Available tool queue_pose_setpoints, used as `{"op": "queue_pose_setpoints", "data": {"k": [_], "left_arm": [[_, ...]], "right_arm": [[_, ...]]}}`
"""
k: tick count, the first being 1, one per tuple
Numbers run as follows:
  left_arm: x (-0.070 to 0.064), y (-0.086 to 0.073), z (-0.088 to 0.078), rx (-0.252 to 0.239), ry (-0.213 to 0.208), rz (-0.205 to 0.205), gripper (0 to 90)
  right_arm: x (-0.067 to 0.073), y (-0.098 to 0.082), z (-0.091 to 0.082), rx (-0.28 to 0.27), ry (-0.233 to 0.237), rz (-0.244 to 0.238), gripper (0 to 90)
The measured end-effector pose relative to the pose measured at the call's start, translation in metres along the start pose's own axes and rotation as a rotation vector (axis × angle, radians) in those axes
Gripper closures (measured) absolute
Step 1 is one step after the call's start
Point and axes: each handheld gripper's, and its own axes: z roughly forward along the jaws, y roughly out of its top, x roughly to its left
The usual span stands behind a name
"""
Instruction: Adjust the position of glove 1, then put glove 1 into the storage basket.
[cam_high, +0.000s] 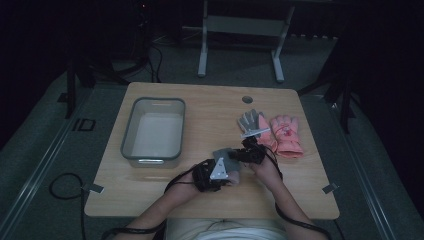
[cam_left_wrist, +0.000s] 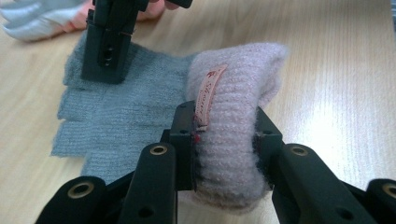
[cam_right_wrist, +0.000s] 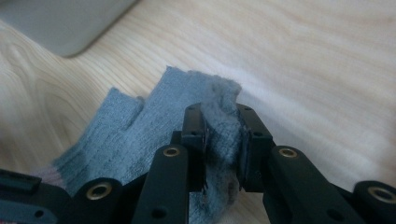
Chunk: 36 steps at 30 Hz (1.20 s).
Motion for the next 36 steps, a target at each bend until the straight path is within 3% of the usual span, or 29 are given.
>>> {"op": "queue_pose_setpoints", "data": {"k": [9, 17, 24, 29, 36], "left_arm": [[0.018, 0.017, -0.029, 0.0, 0.034, 0.036, 69.1], [0.031, 0.023, -0.055, -0.02, 0.098, 0.082, 69.1], [0.049, 0.022, -0.082, -0.024, 0.158, 0.071, 69.1], [0.062, 0.019, -0.099, 0.0, 0.209, 0.085, 69.1], [0.082, 0.005, -0.122, 0.033, 0.234, 0.053, 69.0]], "right_arm": [[0.011, 0.033, -0.021, -0.074, -0.006, -0.047, 76.2], [0.02, 0.061, -0.029, -0.116, -0.004, -0.07, 76.3], [0.035, 0.099, -0.026, -0.144, -0.005, -0.115, 76.3], [0.049, 0.127, -0.021, -0.155, -0.006, -0.148, 76.3], [0.07, 0.162, -0.003, -0.146, 0.005, -0.179, 76.3]]}}
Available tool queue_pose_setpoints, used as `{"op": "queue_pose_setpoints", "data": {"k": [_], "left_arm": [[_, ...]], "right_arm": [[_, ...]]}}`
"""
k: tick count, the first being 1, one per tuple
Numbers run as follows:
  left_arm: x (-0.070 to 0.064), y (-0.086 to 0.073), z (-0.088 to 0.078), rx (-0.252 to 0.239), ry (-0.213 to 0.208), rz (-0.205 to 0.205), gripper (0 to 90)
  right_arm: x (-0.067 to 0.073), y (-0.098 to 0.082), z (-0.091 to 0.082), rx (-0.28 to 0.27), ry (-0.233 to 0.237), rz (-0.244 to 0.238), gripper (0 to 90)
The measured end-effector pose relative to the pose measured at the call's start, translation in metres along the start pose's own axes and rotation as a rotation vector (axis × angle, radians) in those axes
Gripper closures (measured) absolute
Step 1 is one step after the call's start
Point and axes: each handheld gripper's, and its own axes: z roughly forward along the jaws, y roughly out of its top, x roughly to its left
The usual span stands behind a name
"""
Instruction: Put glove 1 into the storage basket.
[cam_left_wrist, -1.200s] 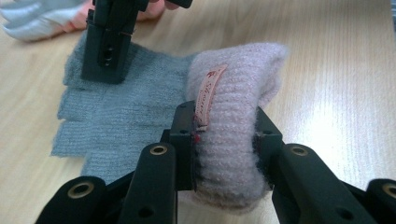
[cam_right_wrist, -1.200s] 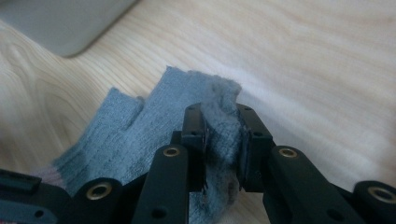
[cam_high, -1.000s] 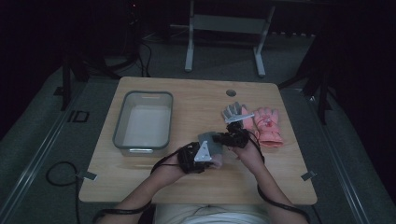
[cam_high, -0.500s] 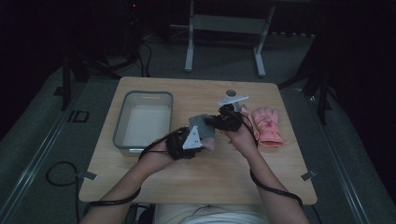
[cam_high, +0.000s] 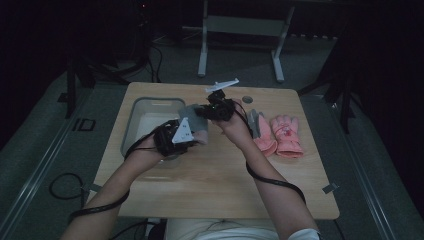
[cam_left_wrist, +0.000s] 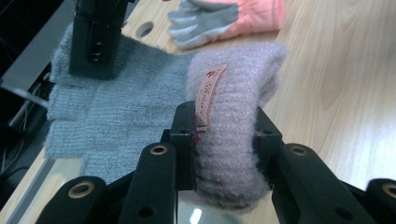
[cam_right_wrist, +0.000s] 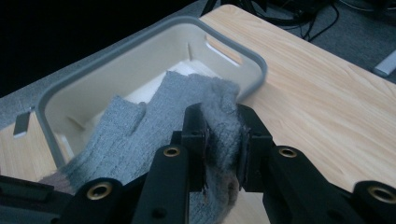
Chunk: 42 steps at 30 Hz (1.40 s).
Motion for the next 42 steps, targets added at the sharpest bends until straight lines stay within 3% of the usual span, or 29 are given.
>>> {"op": "queue_pose_setpoints", "data": {"k": [8, 17, 19, 20, 22, 28, 32, 37, 42], "left_arm": [[0.021, -0.027, -0.015, 0.036, 0.028, -0.023, 68.9], [0.038, -0.066, -0.021, 0.071, 0.041, -0.044, 68.7], [0.041, -0.07, -0.021, 0.074, 0.032, -0.052, 68.7], [0.047, -0.078, -0.017, 0.085, 0.011, -0.081, 68.7], [0.051, -0.085, -0.013, 0.097, -0.011, -0.096, 68.7], [0.059, -0.098, 0.004, 0.132, -0.048, -0.111, 68.7], [0.062, -0.109, 0.017, 0.166, -0.085, -0.127, 68.7], [0.064, -0.116, 0.029, 0.216, -0.137, -0.094, 68.5], [0.073, -0.118, 0.043, 0.27, -0.162, -0.088, 68.3]], "right_arm": [[0.017, 0.026, 0.034, 0.017, 0.022, -0.02, 76.4], [0.028, 0.04, 0.079, 0.035, 0.078, -0.014, 76.3], [0.029, 0.041, 0.084, 0.04, 0.079, -0.013, 76.3], [0.03, 0.042, 0.089, 0.043, 0.08, -0.012, 76.3], [0.033, 0.043, 0.103, 0.057, 0.072, -0.012, 76.3], [0.028, 0.034, 0.129, 0.087, 0.069, 0.012, 76.4], [0.024, 0.029, 0.147, 0.134, 0.067, 0.022, 76.3], [0.023, 0.02, 0.165, 0.183, 0.067, 0.026, 75.9], [0.019, 0.018, 0.167, 0.191, 0.053, 0.042, 70.2]]}}
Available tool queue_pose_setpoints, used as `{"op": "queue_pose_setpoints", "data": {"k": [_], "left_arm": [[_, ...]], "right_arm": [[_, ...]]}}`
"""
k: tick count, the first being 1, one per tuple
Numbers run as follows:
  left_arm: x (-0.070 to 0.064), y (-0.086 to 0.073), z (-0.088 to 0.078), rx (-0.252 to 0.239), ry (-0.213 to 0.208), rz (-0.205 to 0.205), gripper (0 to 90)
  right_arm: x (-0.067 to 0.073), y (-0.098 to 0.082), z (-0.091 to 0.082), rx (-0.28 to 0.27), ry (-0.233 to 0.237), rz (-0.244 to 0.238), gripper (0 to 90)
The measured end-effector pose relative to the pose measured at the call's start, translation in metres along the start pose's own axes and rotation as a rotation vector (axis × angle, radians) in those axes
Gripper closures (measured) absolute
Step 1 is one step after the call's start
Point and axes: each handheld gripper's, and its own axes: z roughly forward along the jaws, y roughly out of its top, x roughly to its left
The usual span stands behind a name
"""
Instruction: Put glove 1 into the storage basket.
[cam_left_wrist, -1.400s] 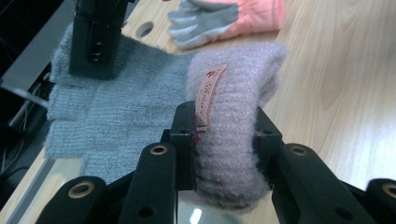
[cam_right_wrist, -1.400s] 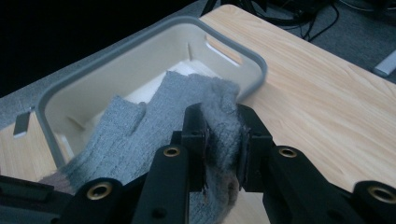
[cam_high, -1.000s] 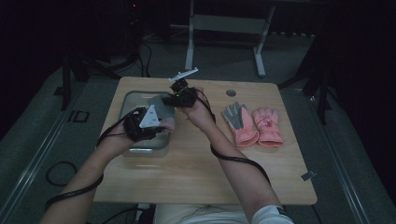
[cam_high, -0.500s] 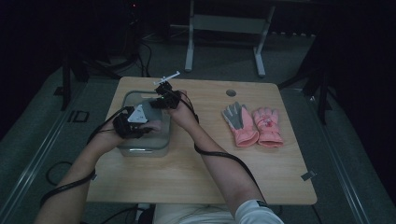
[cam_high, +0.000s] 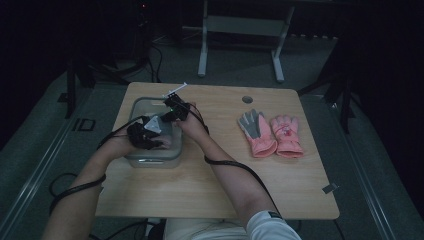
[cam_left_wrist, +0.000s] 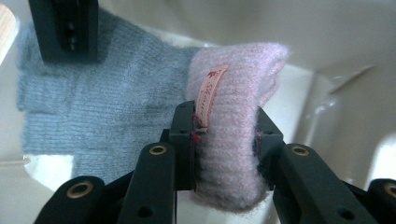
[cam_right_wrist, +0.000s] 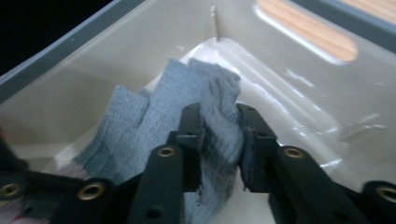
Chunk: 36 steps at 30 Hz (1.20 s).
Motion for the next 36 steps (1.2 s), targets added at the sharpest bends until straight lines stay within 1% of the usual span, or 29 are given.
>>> {"op": "queue_pose_setpoints", "data": {"k": [2, 3, 4, 6, 7, 8, 9, 10, 11, 12, 13, 14, 15, 16, 17, 18, 19, 20, 22, 24, 25, 26, 27, 29, 31, 33, 34, 35, 36], "left_arm": [[0.004, 0.002, 0.005, 0.033, -0.003, -0.003, 67.8], [0.007, 0.003, 0.008, 0.057, -0.012, -0.011, 67.6], [0.008, 0.004, 0.009, 0.066, -0.018, -0.01, 67.4], [0.01, 0.006, 0.011, 0.079, -0.02, -0.015, 66.0], [0.01, 0.007, 0.012, 0.084, -0.026, -0.018, 64.7], [0.01, 0.007, 0.013, 0.103, -0.034, -0.018, 62.3], [0.008, 0.008, 0.014, 0.116, -0.026, -0.011, 59.7], [0.008, 0.008, 0.015, 0.117, -0.028, -0.016, 57.6], [0.008, 0.009, 0.014, 0.116, -0.032, -0.039, 54.7], [0.008, 0.009, 0.013, 0.109, -0.028, -0.062, 48.5], [0.009, 0.01, 0.011, 0.095, -0.027, -0.096, 39.6], [0.009, 0.01, 0.011, 0.095, -0.027, -0.096, 34.8], [0.01, 0.012, 0.003, 0.044, -0.048, -0.14, 34.8], [0.01, 0.013, 0.0, 0.038, -0.037, -0.15, 27.4], [0.01, 0.014, -0.003, 0.025, -0.025, -0.161, 19.7], [0.008, 0.017, -0.006, 0.011, -0.009, -0.172, 15.9], [0.007, 0.019, -0.008, 0.002, 0.002, -0.173, 13.8], [0.006, 0.021, -0.012, -0.021, -0.004, -0.18, 12.2], [0.002, 0.029, -0.019, -0.083, -0.018, -0.204, 7.7], [-0.002, 0.035, -0.024, -0.142, -0.031, -0.222, 6.4], [-0.004, 0.037, -0.026, -0.16, -0.036, -0.232, 5.8], [-0.006, 0.041, -0.026, -0.181, -0.051, -0.24, 4.8], [-0.008, 0.044, -0.026, -0.191, -0.06, -0.235, 2.6], [-0.014, 0.051, -0.027, -0.218, -0.052, -0.23, 2.4], [-0.02, 0.057, -0.027, -0.236, -0.073, -0.225, 2.4], [-0.028, 0.063, -0.026, -0.247, -0.094, -0.205, 2.4], [-0.032, 0.066, -0.025, -0.253, -0.097, -0.2, 2.4], [-0.036, 0.068, -0.025, -0.26, -0.114, -0.193, 2.4], [-0.041, 0.071, -0.024, -0.265, -0.114, -0.184, 2.4]], "right_arm": [[-0.002, 0.0, -0.004, -0.007, -0.009, 0.004, 66.6], [-0.004, 0.0, -0.006, -0.009, 0.0, 0.015, 64.8], [-0.006, -0.001, -0.009, -0.019, 0.015, 0.025, 63.4], [-0.009, -0.004, -0.015, -0.027, 0.009, 0.023, 62.2], [-0.01, -0.005, -0.017, -0.031, 0.014, 0.026, 61.9], [-0.011, -0.007, -0.02, -0.034, 0.014, 0.023, 61.0], [-0.012, -0.009, -0.024, -0.037, 0.014, 0.025, 60.4], [-0.014, -0.012, -0.028, -0.041, 0.018, 0.021, 59.1], [-0.015, -0.014, -0.031, -0.045, 0.019, 0.018, 58.3], [-0.017, -0.017, -0.035, -0.053, 0.024, 0.014, 58.3], [-0.017, -0.018, -0.039, -0.057, 0.024, 0.015, 58.4], [-0.017, -0.018, -0.039, -0.057, 0.024, 0.015, 58.4], [-0.018, -0.021, -0.044, -0.067, 0.023, 0.012, 58.5], [-0.019, -0.026, -0.056, -0.09, 0.029, -0.003, 58.7], [-0.019, -0.029, -0.061, -0.099, 0.027, -0.008, 59.0], [-0.018, -0.032, -0.067, -0.107, 0.027, -0.017, 59.1], [-0.018, -0.034, -0.072, -0.116, 0.029, -0.026, 59.1], [-0.018, -0.036, -0.076, -0.12, 0.027, -0.037, 59.4], [-0.017, -0.042, -0.087, -0.13, 0.02, -0.061, 59.7], [-0.019, -0.047, -0.097, -0.137, 0.013, -0.066, 61.1], [-0.02, -0.049, -0.102, -0.145, 0.012, -0.067, 61.1], [-0.02, -0.051, -0.106, -0.149, 0.01, -0.069, 61.3], [-0.021, -0.054, -0.11, -0.151, 0.007, -0.072, 61.6], [-0.023, -0.058, -0.119, -0.156, -0.005, -0.082, 61.6], [-0.025, -0.064, -0.127, -0.159, -0.014, -0.088, 61.5], [-0.028, -0.068, -0.134, -0.158, -0.026, -0.086, 61.4], [-0.031, -0.071, -0.138, -0.159, -0.035, -0.088, 61.4], [-0.033, -0.074, -0.141, -0.165, -0.039, -0.088, 61.2], [-0.036, -0.076, -0.145, -0.168, -0.043, -0.089, 61.1]]}}
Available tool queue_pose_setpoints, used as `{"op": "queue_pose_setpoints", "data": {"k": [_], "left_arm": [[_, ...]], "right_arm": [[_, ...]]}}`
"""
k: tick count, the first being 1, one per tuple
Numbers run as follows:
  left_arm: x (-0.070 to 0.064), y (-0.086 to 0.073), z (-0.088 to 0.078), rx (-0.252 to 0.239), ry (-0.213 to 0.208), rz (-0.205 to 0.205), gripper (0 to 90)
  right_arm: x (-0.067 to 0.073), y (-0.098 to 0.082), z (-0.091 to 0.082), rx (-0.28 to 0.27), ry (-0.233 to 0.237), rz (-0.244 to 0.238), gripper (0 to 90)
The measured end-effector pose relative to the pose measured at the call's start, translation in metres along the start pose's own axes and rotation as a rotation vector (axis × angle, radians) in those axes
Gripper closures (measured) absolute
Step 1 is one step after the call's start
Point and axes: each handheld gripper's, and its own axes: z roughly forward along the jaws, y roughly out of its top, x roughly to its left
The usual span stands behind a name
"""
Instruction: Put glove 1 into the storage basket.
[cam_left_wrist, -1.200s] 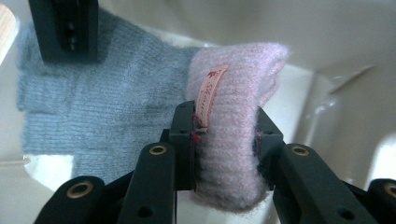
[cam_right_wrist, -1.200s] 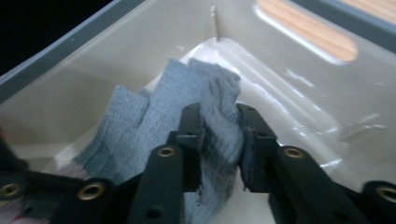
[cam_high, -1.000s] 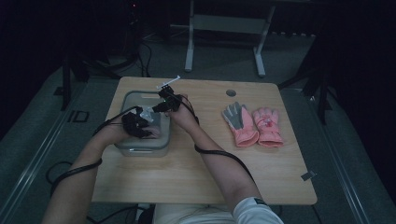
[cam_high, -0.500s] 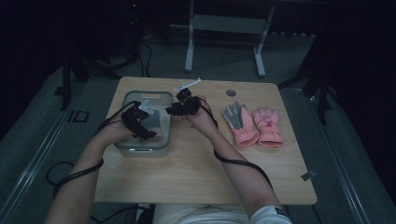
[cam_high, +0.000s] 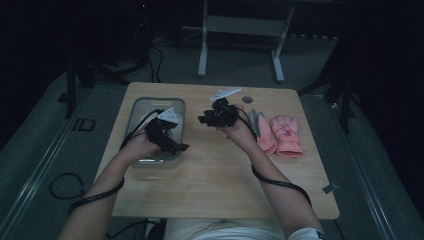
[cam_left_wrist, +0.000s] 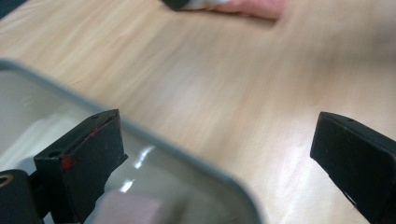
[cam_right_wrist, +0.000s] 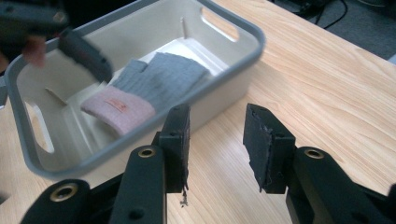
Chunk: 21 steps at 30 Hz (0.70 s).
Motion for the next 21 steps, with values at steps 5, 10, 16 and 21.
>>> {"op": "queue_pose_setpoints", "data": {"k": [5, 10, 16, 21], "left_arm": [[-0.023, 0.009, 0.008, -0.022, -0.036, 0.039, 2.4], [-0.046, 0.018, 0.019, -0.039, -0.067, 0.068, 2.4], [-0.064, 0.017, 0.035, -0.035, -0.083, 0.075, 2.4], [-0.075, 0.012, 0.044, -0.031, -0.078, 0.079, 2.4]], "right_arm": [[-0.013, -0.013, -0.017, -0.009, -0.034, 0.018, 60.8], [-0.026, -0.024, -0.031, -0.01, -0.06, 0.018, 61.0], [-0.043, -0.037, -0.046, -0.008, -0.102, 0.021, 61.7], [-0.058, -0.046, -0.059, 0.003, -0.145, 0.013, 62.2]]}}
